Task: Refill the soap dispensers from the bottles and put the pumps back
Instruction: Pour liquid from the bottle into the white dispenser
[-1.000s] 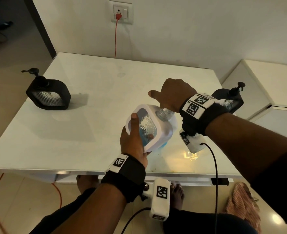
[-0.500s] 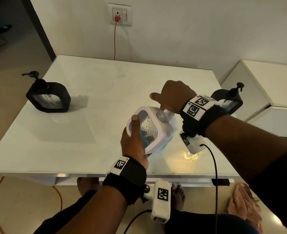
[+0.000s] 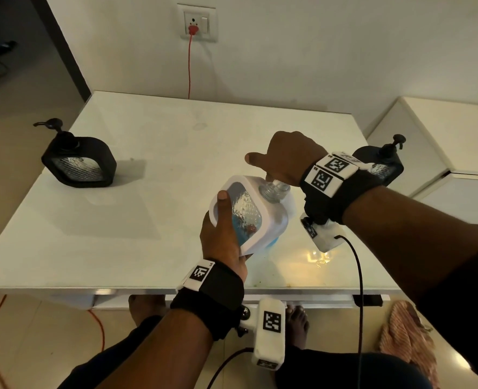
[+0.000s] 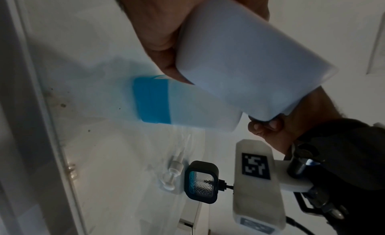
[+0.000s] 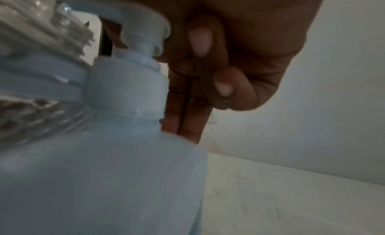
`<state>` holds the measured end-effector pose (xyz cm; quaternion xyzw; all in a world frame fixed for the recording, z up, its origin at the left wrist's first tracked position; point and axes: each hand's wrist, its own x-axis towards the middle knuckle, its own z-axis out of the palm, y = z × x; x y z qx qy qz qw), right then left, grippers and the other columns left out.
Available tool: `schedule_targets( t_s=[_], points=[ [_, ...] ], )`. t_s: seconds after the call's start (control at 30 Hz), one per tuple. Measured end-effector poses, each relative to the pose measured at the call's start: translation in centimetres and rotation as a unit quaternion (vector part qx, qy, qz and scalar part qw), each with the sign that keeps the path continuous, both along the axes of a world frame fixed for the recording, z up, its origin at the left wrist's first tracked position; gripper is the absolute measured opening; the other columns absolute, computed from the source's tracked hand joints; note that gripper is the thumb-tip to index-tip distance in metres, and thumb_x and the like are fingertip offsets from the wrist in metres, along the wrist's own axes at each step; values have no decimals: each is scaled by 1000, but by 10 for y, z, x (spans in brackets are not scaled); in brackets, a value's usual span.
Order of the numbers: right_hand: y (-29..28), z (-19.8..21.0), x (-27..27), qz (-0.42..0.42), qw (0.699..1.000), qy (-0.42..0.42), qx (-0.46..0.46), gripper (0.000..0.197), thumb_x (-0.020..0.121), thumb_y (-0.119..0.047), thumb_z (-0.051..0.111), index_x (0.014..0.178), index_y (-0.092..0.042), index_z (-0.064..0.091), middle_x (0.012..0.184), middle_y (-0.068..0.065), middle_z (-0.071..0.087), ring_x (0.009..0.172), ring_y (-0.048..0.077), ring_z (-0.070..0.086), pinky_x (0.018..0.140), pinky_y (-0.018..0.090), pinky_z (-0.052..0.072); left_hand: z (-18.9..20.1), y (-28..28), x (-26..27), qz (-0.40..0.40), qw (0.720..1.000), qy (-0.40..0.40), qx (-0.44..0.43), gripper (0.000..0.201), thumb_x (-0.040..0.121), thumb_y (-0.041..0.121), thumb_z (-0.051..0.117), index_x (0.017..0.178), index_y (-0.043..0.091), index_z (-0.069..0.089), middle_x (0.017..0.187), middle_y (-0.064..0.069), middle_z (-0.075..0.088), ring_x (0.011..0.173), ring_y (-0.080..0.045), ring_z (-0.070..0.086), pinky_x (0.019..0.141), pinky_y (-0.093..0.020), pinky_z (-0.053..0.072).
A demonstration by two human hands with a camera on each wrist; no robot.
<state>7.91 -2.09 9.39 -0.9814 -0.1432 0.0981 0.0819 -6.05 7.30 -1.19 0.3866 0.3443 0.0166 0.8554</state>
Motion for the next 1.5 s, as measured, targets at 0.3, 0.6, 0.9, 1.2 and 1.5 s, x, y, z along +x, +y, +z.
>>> schedule_targets(
  t_s=[0.3,0.6,0.9,1.2,1.5],
  points=[
    [4,7,-3,7,1000,12,-4,56,91,-72,47,68,-21,53,88,4,68,91,28,64,87,41,53,2,1,0,-10,1000,0,1,43,96,65,59,131,39,64,127,0,73,114,-29,71,77,-46,65],
    [-1,-3,0,-16,1000,-18,14,61,89,-73,47,70,-17,62,86,2,71,83,26,65,85,44,55,2,-1,-1,-6,1000,5,-2,44,95,65,60,131,40,63,125,-1,73,112,-29,70,79,-47,65],
    [1,8,-1,9,1000,12,22,72,88,-79,43,73,-13,67,79,4,71,78,23,66,80,39,54,4,-1,-2,-12,1000,6,-3,44,96,65,59,132,39,62,127,-1,71,114,-29,69,74,-42,65],
    [-3,-4,-2,-12,999,-34,25,63,88,-75,47,70,-17,62,85,3,71,81,26,64,82,40,54,2,-1,-1,-5,1000,9,-3,49,93,67,61,134,40,62,130,-2,71,117,-31,69,86,-53,64],
    [0,5,0,29,999,14,16,78,82,-84,46,70,-11,70,70,3,72,74,22,68,78,40,55,5,-1,-1,-9,1000,3,-10,47,94,65,62,133,40,63,129,-3,72,115,-32,70,86,-55,64]
  ],
)
